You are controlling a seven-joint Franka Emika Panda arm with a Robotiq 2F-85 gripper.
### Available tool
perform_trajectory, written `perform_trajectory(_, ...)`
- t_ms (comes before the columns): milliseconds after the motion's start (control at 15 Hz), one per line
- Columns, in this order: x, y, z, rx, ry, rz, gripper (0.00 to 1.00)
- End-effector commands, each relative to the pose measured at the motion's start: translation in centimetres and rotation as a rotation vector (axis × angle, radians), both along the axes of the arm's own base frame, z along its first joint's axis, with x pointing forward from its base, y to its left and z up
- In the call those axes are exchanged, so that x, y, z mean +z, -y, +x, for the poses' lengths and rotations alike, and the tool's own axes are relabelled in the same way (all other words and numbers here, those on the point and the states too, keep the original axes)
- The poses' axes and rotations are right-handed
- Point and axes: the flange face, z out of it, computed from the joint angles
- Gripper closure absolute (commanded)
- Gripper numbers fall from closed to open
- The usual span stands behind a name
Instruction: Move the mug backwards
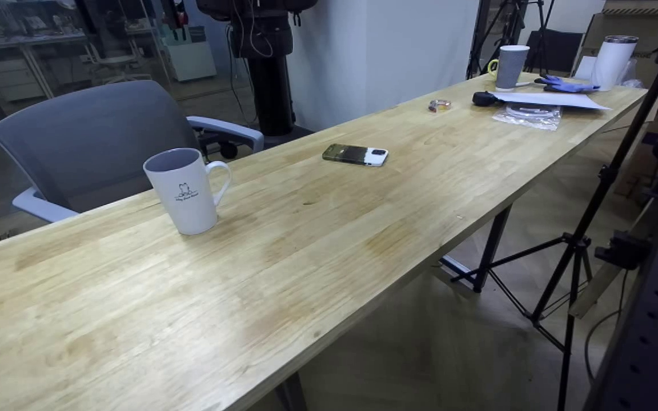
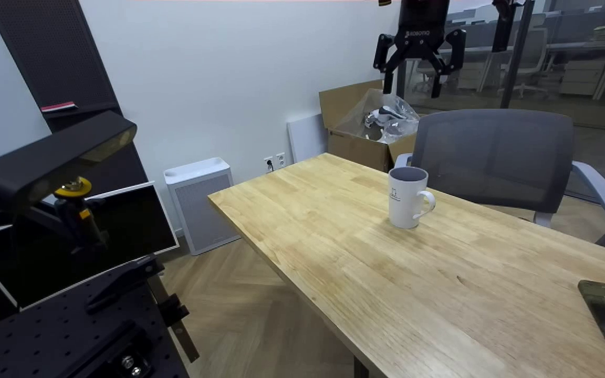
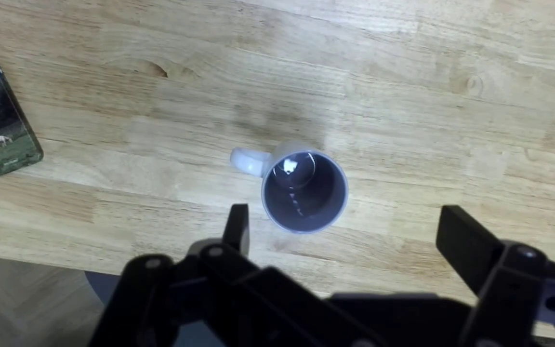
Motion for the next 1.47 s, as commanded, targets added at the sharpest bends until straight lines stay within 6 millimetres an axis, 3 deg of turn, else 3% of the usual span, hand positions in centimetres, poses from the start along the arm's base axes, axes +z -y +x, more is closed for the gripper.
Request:
perform_trajectory(0,0.1,0.0,0.0,0.0,-0.001,0.0,0.0)
perform_trajectory(333,-1.5,-0.1,0.4,-0.025,-0.028,0.02,0.0)
perform_trajectory(867,-5.8,-1.4,1.4,-0.034,-0.035,-0.026,0.0)
perform_trajectory(1400,-8.8,-5.1,2.6,0.008,0.017,-0.101,0.0)
